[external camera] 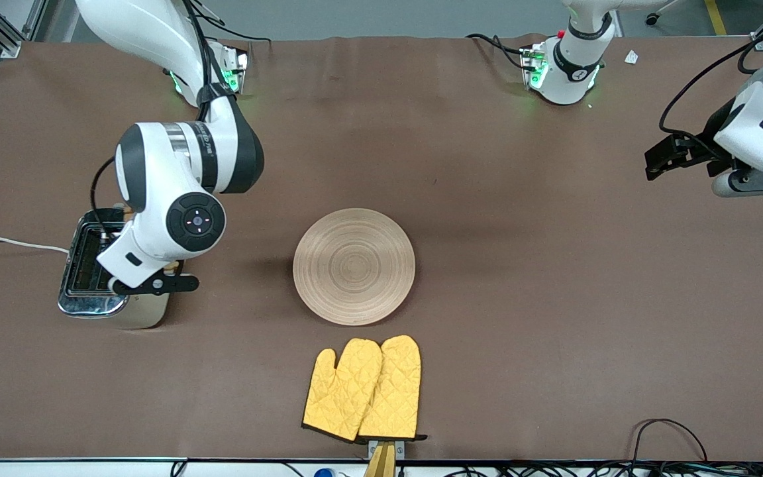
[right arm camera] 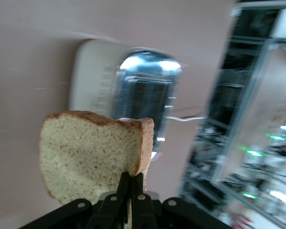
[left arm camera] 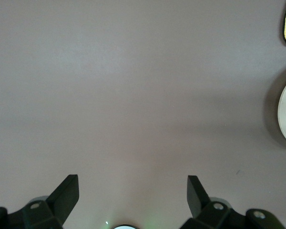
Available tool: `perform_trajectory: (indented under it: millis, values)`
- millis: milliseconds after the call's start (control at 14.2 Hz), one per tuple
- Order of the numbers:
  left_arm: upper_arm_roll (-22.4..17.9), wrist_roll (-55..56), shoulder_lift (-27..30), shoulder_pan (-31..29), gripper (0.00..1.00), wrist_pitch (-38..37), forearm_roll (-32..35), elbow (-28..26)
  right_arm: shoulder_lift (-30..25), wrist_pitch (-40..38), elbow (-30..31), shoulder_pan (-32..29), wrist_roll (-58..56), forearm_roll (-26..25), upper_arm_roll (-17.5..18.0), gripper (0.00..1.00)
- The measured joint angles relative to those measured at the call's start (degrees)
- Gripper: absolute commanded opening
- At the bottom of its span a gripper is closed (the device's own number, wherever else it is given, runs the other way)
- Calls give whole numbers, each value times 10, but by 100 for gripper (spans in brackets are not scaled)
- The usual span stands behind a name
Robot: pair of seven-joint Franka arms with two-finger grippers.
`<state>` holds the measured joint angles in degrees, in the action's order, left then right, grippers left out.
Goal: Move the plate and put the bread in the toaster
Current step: 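Lift the bread and carry it over the toaster with the right gripper, then lower the bread into the toaster slot and open the right gripper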
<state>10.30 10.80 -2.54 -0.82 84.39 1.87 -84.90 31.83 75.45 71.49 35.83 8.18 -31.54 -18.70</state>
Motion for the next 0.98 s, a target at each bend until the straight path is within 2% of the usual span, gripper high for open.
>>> perform_trajectory:
  millis: [211, 351, 773, 984]
  values:
    - [2, 0, 9, 1, 100, 0, 0, 3, 3, -2, 10, -3, -18, -72, 0, 0]
    - [4, 0, 10, 2, 100, 0, 0, 4, 4, 9, 27, -9, -20, -100, -2, 0]
    - [7, 0, 10, 7, 100, -15, 0, 4, 3, 95, 82, -55, -22, -119, -7, 0]
    - [8, 0, 10, 7, 100, -18, 0, 4, 1, 112, 95, -62, -22, -125, -7, 0]
